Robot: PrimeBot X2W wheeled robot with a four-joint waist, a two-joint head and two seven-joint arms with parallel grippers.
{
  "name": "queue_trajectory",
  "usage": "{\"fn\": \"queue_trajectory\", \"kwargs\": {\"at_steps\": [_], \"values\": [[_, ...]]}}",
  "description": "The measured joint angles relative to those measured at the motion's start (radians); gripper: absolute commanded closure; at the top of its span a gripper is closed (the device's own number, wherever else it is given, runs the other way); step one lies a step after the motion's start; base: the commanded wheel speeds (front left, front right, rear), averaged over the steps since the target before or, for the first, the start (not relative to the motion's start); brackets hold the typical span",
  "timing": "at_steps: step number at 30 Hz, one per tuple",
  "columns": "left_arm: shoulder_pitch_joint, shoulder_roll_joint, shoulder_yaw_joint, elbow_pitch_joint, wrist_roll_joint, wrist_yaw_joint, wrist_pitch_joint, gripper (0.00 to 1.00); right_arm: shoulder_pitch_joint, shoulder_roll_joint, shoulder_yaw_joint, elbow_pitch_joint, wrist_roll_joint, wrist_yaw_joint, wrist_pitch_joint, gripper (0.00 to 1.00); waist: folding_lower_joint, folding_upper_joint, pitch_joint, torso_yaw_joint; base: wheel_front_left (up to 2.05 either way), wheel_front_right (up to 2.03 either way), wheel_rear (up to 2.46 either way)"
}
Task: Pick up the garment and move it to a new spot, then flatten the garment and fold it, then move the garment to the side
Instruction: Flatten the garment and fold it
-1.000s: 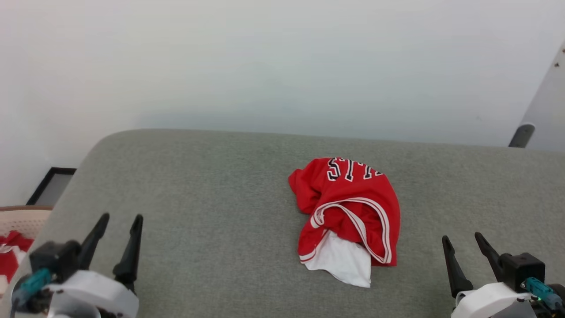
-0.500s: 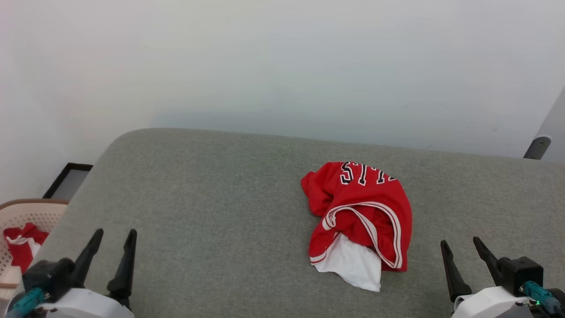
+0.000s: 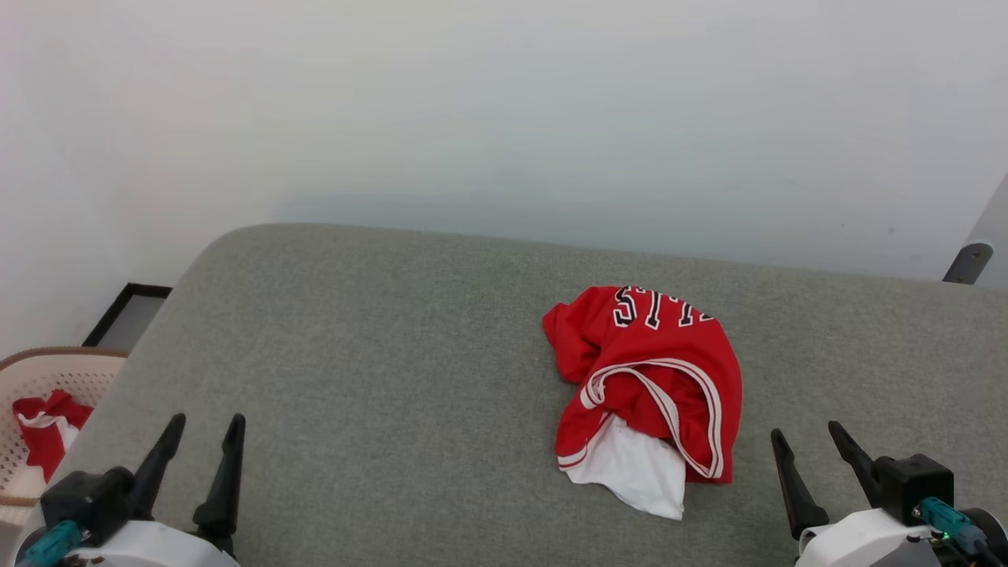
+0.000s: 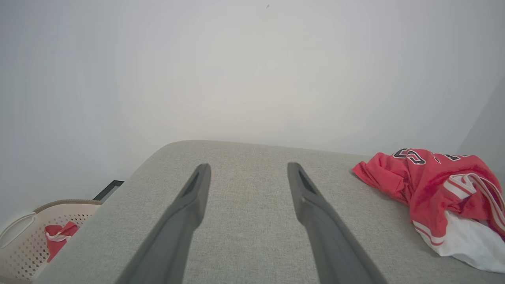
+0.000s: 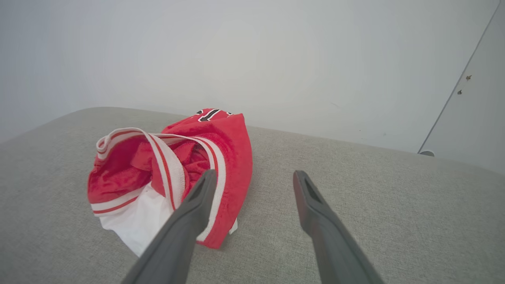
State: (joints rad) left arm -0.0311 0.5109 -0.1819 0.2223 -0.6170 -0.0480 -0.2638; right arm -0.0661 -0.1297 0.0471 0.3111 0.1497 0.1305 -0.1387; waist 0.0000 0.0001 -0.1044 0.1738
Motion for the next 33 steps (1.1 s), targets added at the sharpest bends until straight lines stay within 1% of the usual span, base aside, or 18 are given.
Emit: {"fn": "queue_trajectory", "kwargs": {"at_steps": [7, 12, 17, 19, 20, 29, 33], "values": [[0.001, 0.002, -0.007, -0.021, -0.003, 0.004, 0.025, 0.0, -0.007, -0.006, 0.022, -0.02, 0.008, 0.0, 0.019, 0.0, 0.0, 0.0, 0.018, 0.001, 0.0, 0.0, 0.0], [-0.012, 0.01, -0.026, -0.059, -0.008, 0.002, 0.07, 0.0, -0.029, -0.012, 0.037, -0.029, 0.009, 0.0, 0.028, 0.0, 0.0, 0.0, 0.037, -0.003, 0.0, 0.0, 0.0], [-0.048, 0.02, -0.054, -0.1, -0.02, -0.014, 0.141, 0.0, -0.055, -0.011, 0.06, -0.035, 0.009, 0.0, 0.032, 0.0, 0.0, 0.0, 0.063, -0.014, 0.0, 0.0, 0.0], [-0.071, 0.021, -0.069, -0.119, -0.034, -0.021, 0.182, 0.0, -0.063, -0.015, 0.063, -0.036, 0.011, 0.0, 0.032, 0.0, 0.0, 0.0, 0.076, -0.019, 0.0, 0.0, 0.0], [-0.101, 0.021, -0.081, -0.137, -0.059, -0.026, 0.236, 0.0, -0.075, -0.018, 0.062, -0.04, 0.013, 0.0, 0.032, 0.0, 0.0, 0.0, 0.09, -0.026, 0.0, 0.0, 0.0], [-0.246, 0.037, -0.151, -0.198, -0.158, -0.048, 0.513, 0.0, -0.139, -0.022, 0.052, -0.027, 0.016, 0.0, 0.008, 0.0, 0.0, 0.0, 0.153, -0.075, 0.0, 0.0, 0.0], [-0.314, 0.04, -0.185, -0.204, -0.195, -0.05, 0.632, 0.0, -0.167, -0.021, 0.043, -0.018, 0.016, 0.0, -0.005, 0.0, 0.0, 0.0, 0.182, -0.103, 0.0, 0.0, 0.0]]}}
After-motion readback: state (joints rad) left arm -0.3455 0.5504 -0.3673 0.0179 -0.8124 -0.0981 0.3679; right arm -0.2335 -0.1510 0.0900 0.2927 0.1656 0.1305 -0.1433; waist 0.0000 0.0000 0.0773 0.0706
